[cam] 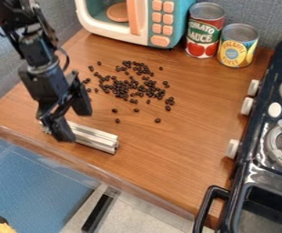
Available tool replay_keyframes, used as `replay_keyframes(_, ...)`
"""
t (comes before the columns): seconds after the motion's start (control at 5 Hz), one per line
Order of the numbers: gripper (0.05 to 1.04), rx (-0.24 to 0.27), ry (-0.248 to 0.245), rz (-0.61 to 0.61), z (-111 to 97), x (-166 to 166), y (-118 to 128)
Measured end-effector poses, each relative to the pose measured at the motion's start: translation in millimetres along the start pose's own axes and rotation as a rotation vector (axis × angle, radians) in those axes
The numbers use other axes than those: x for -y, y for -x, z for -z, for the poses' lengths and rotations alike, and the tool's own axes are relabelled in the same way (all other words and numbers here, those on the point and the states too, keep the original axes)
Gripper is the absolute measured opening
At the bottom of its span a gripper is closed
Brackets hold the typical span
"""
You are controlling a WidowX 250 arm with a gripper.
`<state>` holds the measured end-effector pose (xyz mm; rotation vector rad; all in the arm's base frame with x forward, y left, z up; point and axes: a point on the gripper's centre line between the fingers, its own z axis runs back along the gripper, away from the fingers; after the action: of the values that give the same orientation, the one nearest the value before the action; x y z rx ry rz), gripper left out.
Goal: Sweep into pile
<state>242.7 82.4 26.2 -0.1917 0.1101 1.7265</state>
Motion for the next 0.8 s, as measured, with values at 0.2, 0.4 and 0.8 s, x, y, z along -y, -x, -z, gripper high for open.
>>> replay_keyframes(0.2,0.999,0.016,0.021,0.009,4.4,0.2,1.2)
replay_keyframes(0.4,0.950,0.024,0.033,0.016,8.6,0.7,4.4)
replay_keyframes(0.8,0.396,0.013,0.028,-0.024,21.5,4.0,2.7)
